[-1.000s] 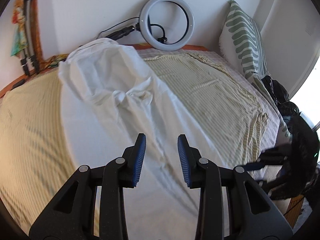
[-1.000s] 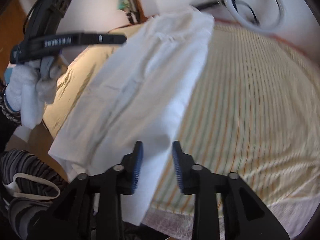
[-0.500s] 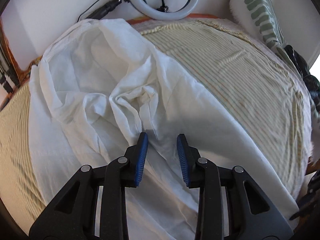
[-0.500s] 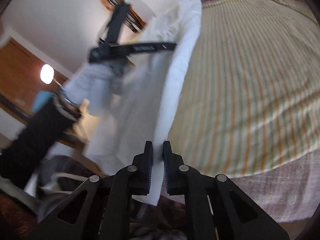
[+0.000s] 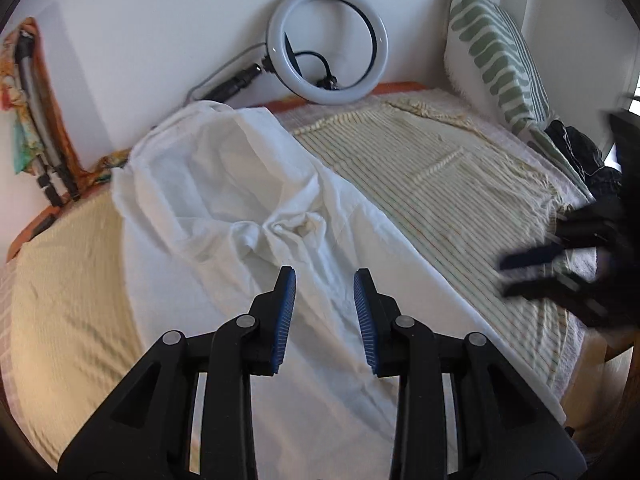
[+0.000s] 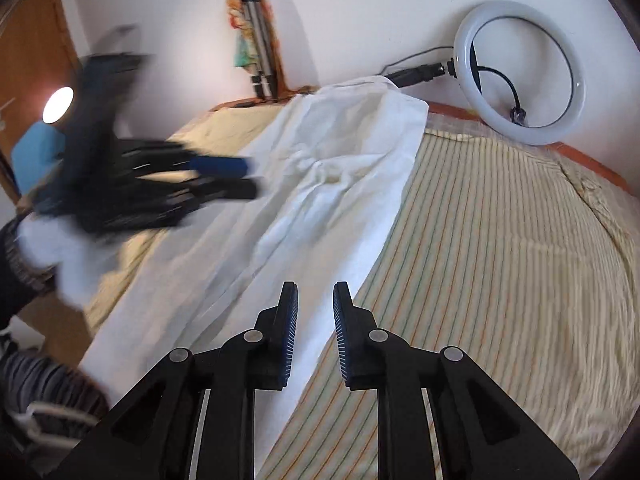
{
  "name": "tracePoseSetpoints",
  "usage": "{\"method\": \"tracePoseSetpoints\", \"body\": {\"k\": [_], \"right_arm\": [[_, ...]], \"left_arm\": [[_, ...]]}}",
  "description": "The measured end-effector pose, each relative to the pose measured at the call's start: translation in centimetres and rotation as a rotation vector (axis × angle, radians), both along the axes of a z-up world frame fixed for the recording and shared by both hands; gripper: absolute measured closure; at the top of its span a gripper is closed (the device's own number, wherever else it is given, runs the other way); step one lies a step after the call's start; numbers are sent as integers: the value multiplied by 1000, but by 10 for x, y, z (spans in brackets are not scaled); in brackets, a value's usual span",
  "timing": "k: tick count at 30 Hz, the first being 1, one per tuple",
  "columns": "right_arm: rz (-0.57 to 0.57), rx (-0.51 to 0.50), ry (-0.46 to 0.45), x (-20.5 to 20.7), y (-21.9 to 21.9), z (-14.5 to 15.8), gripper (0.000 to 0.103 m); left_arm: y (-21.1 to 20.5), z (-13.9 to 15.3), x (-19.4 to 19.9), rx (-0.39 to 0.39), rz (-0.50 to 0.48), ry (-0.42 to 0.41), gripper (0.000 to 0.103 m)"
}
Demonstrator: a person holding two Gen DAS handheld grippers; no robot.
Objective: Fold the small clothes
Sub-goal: 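Grasp the folded shirt edge with the right gripper and straighten it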
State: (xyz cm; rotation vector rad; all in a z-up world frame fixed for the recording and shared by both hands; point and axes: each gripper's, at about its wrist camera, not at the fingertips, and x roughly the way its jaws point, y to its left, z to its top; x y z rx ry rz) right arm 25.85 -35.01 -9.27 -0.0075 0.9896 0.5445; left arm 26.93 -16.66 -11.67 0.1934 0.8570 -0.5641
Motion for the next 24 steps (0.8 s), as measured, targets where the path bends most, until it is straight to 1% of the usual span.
{"method": "tracePoseSetpoints", "body": {"k": [3, 5, 6, 8, 9, 13, 17, 18, 19, 20, 22, 24], "right_arm": [[-9, 0, 39, 34, 9, -20, 88], [5, -25, 49, 42, 18, -31, 89], [15, -46, 59, 45, 22, -38, 92], [41, -94, 82, 43, 27, -52, 91], [48, -108, 58, 36, 27, -51, 92], [63, -125, 68, 11, 20, -44, 92], [121, -185, 26, -34, 29, -44, 92], [137, -209, 13, -47, 32, -44, 88], [142, -228, -3, -59, 34, -43, 88], [144, -230, -3, -64, 34, -44, 88], [146, -197, 33, -78, 33, -43, 88], [152, -220, 21, -96, 35, -44, 88]], "left_arm": [[17, 5, -18, -26, 8, 16, 71], [29, 5, -28, -30, 14, 29, 71], [34, 3, -34, -29, 23, 30, 71], [46, 0, -44, -33, 40, 40, 71], [51, -2, -47, -37, 53, 47, 71], [71, -8, -61, -54, 82, 77, 71], [84, -14, -81, -69, 88, 104, 71], [86, -16, -85, -69, 86, 112, 71], [88, -18, -90, -63, 82, 120, 71], [89, -20, -95, -60, 79, 127, 71], [93, -23, -105, -59, 73, 142, 71], [94, -27, -117, -50, 56, 147, 71]]}}
